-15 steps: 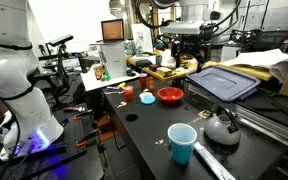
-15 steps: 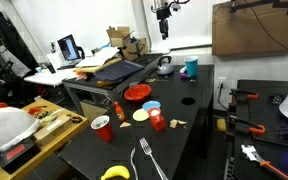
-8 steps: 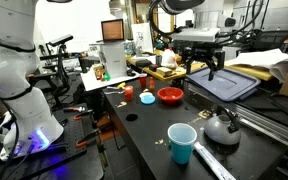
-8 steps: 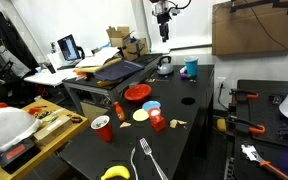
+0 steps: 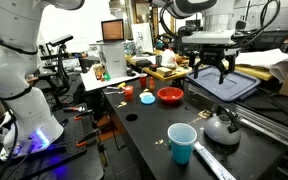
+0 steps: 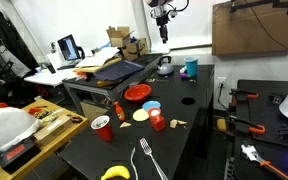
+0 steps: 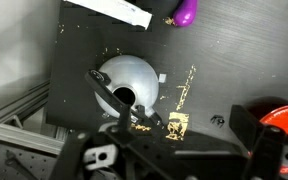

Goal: Move the kettle to the left

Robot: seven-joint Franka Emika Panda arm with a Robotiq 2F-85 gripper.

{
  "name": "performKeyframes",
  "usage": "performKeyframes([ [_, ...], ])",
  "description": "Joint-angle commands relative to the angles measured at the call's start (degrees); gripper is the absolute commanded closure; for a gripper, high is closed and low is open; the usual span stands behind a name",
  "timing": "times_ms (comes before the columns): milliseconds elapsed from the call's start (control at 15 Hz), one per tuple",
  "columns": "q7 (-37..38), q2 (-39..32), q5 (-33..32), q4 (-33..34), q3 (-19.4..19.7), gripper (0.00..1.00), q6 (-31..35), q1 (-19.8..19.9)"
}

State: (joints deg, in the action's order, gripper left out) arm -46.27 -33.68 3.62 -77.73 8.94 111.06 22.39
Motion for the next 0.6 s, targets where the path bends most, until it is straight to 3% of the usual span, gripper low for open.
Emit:
performKeyframes([
  [0,-4.80,-3.85,-0.50,6.09,-2.15,0.00,-3.52,2.05],
  [533,-8.36,-13.02,-2.45,16.61,-2.80,0.00,-5.47,2.81],
])
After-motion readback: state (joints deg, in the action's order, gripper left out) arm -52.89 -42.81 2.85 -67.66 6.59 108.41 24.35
